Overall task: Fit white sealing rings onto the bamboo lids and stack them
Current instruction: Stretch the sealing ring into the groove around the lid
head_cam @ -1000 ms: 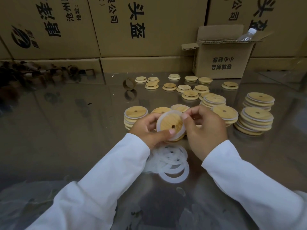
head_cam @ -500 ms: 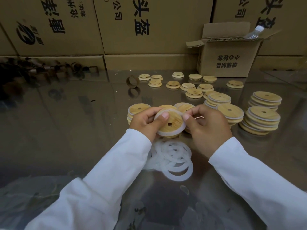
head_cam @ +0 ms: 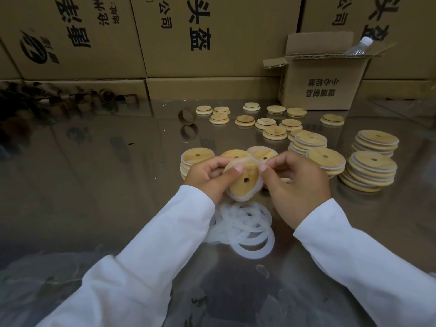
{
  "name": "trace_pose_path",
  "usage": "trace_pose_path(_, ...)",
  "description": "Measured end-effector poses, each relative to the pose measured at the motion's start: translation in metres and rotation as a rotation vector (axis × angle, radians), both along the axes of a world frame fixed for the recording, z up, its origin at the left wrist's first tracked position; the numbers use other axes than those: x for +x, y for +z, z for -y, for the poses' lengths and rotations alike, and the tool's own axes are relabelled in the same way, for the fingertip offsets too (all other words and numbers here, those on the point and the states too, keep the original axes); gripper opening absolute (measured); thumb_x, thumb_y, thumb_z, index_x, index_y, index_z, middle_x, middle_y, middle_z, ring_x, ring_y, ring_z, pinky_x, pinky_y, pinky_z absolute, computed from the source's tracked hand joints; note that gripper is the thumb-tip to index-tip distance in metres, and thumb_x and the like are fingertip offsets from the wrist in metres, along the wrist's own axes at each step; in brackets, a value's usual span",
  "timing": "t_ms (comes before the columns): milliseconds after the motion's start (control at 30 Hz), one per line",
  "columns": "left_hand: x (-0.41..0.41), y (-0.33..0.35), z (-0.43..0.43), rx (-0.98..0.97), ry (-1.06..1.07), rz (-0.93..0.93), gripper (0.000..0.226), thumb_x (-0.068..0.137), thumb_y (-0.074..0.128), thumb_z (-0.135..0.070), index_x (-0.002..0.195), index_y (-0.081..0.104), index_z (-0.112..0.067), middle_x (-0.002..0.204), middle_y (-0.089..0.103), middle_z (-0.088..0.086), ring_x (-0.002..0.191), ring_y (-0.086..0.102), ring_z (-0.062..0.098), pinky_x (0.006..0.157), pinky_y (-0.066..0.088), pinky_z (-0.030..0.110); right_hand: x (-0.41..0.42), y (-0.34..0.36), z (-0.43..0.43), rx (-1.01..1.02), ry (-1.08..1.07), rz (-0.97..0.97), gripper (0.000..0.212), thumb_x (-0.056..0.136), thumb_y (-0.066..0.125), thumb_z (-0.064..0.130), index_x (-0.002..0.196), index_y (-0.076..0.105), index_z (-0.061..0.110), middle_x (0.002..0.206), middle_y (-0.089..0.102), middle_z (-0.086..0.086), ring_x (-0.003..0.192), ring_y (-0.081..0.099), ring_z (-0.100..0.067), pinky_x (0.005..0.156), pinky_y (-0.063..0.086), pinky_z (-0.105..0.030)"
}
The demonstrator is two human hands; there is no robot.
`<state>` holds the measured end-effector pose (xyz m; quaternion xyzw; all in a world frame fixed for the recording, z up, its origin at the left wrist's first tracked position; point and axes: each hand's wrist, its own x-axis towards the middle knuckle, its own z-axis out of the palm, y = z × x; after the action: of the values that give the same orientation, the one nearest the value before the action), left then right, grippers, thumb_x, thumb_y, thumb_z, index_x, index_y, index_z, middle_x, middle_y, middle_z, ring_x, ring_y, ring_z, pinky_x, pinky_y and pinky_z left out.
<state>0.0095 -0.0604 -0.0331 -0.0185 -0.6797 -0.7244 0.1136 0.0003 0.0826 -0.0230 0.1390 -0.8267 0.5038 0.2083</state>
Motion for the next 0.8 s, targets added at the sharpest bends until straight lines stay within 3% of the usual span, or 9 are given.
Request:
trace_pose_path(100,0.002,0.000,0.000,-0.067,0.010,-0.028,0.008,0.084,0.061,-0.011,0.083,0.067,-0.016,0.077,0.069,0.002,0.077,0.066,0.019,0.085,0.052,0.037,0.001,0.000,-0.001,0.094,0.032,-0.005,0.018,0.082,0.063,0.020,0.069,0.056,0.030,0.070,0.058,0.019,0.075,0.052,0.015,0.061,0.038,0.003)
trace_pose_path(200,0.002,0.001,0.001,-0.066,-0.005,-0.038,0.007,0.085,0.060,-0.010,0.085,0.065,-0.015,0.079,0.069,0.003,0.079,0.065,0.019,0.086,0.052,0.039,-0.001,0.002,-0.002,0.070,0.043,0.026,0.018,0.083,0.064,0.020,0.068,0.058,0.029,0.071,0.060,0.018,0.073,0.056,0.008,0.061,0.040,-0.001)
trace_pose_path(367,-0.001,0.001,0.004,0.021,-0.037,-0.056,0.009,0.085,0.058,-0.007,0.084,0.064,-0.015,0.071,0.069,-0.002,0.074,0.064,0.016,0.074,0.055,0.036,-0.005,0.008,-0.005,-0.041,0.068,0.133,0.016,0.083,0.064,0.018,0.069,0.062,0.024,0.074,0.066,0.005,0.076,0.063,-0.015,0.076,0.051,-0.032)
trace_pose_path(467,-0.003,0.001,0.005,0.083,-0.058,-0.054,0.008,0.086,0.056,-0.007,0.086,0.063,-0.012,0.070,0.069,-0.003,0.072,0.065,0.013,0.067,0.058,0.030,-0.006,0.012,-0.006,-0.026,0.065,0.127,0.017,0.084,0.063,0.019,0.069,0.061,0.026,0.073,0.066,0.007,0.072,0.062,-0.013,0.073,0.050,-0.030)
trace_pose_path(633,-0.005,0.000,0.005,0.120,-0.093,-0.050,0.011,0.087,0.054,-0.007,0.086,0.063,-0.012,0.070,0.070,-0.004,0.071,0.067,0.010,0.066,0.058,0.030,-0.005,0.015,-0.005,-0.013,0.065,0.143,0.020,0.085,0.062,0.015,0.068,0.060,0.025,0.075,0.066,0.006,0.075,0.064,-0.015,0.077,0.053,-0.034)
trace_pose_path(800,-0.004,0.000,0.007,0.108,-0.073,-0.083,0.011,0.086,0.055,-0.007,0.086,0.064,-0.013,0.070,0.071,-0.004,0.072,0.067,0.010,0.062,0.057,0.026,-0.002,0.014,-0.005,0.019,0.055,0.083,0.020,0.083,0.065,0.019,0.067,0.059,0.030,0.072,0.064,0.012,0.074,0.062,-0.008,0.071,0.050,-0.026)
